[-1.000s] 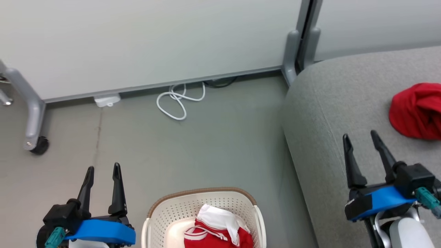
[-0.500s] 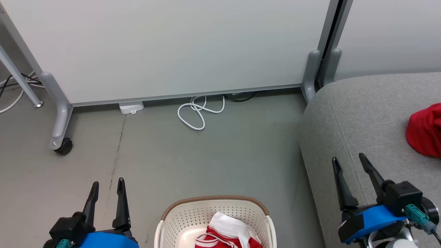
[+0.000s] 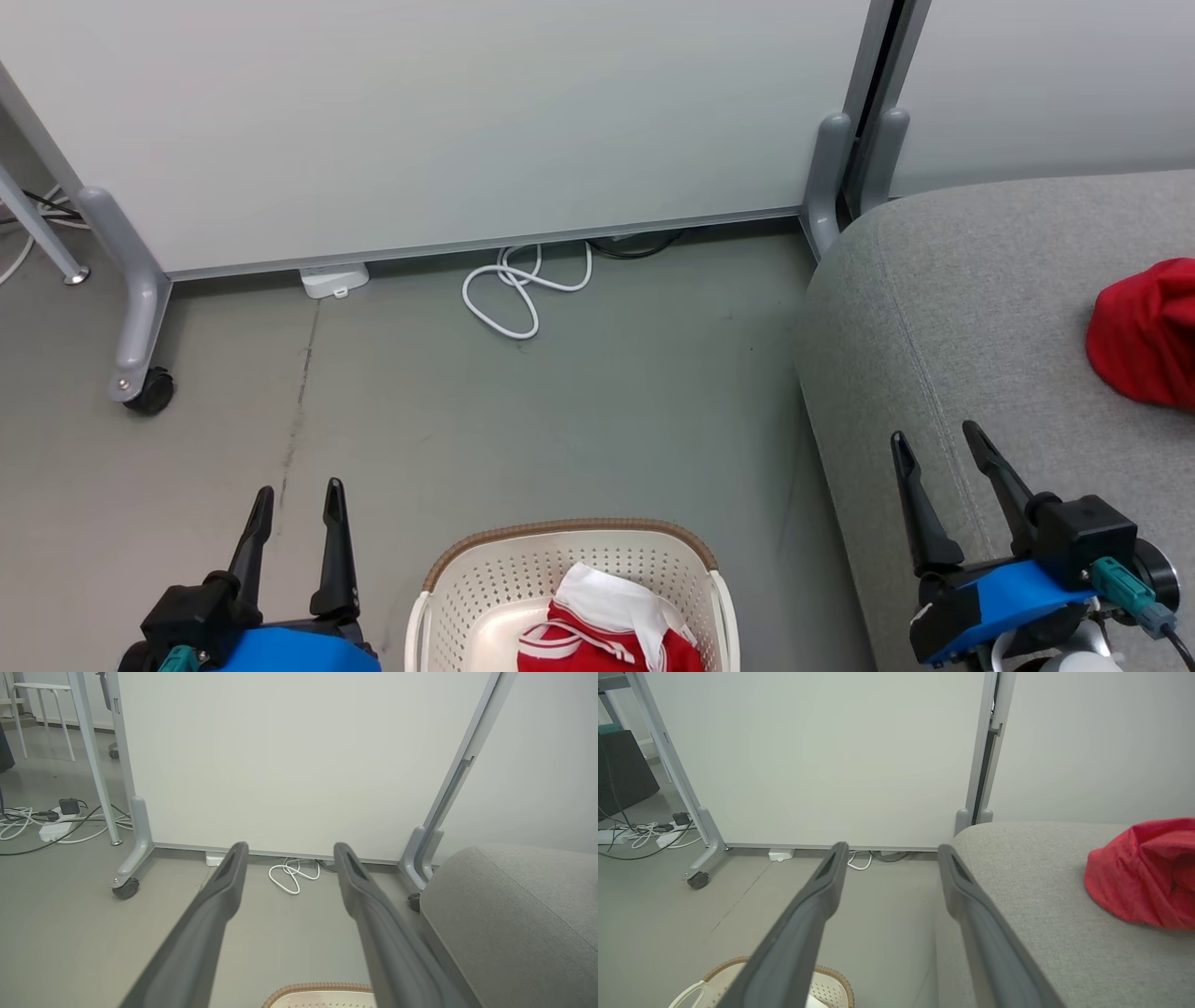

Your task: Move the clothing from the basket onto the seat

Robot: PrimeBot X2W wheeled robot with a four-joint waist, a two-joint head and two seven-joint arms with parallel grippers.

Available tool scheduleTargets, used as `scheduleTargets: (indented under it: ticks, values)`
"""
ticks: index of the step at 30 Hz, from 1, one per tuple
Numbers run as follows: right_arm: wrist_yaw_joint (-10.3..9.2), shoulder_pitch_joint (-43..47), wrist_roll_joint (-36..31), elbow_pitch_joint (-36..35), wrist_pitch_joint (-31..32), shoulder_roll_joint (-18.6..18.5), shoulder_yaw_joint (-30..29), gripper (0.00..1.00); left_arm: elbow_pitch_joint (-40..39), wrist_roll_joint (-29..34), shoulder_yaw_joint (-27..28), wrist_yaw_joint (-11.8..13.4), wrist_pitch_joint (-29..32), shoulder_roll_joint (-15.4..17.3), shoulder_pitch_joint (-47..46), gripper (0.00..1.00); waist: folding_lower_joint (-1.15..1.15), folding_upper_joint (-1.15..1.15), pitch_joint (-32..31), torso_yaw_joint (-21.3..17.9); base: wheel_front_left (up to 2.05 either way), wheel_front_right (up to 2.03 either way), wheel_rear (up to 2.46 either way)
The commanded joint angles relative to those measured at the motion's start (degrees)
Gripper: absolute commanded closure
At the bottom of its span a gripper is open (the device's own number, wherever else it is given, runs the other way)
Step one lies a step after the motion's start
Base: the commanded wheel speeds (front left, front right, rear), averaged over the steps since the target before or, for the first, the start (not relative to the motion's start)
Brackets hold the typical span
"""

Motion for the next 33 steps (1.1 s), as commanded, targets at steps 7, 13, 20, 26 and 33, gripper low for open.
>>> scheduleTargets:
  ticks: [7, 13, 20, 26, 33]
  values:
    - [0.01, -2.4, 0.6, 0.0, -0.7, 0.1, 1.9, 0.0, 0.7, 0.8, -1.2, -0.4, -0.1, 0.5, -1.7, 0.0, 0.0, 0.0, 3.5, -1.9, 0.0, 0.0, 0.0]
    - [0.01, -5.3, 1.2, 0.4, -1.5, 0.0, 4.6, 0.0, 4.4, 0.5, -4.1, -0.5, -0.1, 1.6, -4.6, 0.0, 0.0, 0.0, 8.5, -5.1, 0.0, 0.0, 0.0]
    - [0.01, -10.3, 2.0, 1.0, -3.1, 0.1, 7.7, 0.0, 15.0, -1.9, -11.9, -0.5, 0.7, 4.0, -12.5, 0.0, 0.0, 0.0, 17.4, -10.7, 0.0, 0.0, 0.0]
    - [0.01, -14.9, 2.7, 1.6, -5.0, 0.0, 11.1, 0.0, 25.4, -5.6, -17.8, -0.4, 3.2, 5.3, -21.5, 0.0, 0.0, 0.0, 25.8, -14.7, 0.0, 0.0, 0.0]
    - [0.01, -19.4, 4.5, 1.9, -7.0, 0.0, 14.9, 0.0, 34.3, -7.0, -24.6, -0.4, 6.0, 6.2, -30.6, 0.0, 0.0, 0.0, 34.0, -17.2, 0.0, 0.0, 0.0]
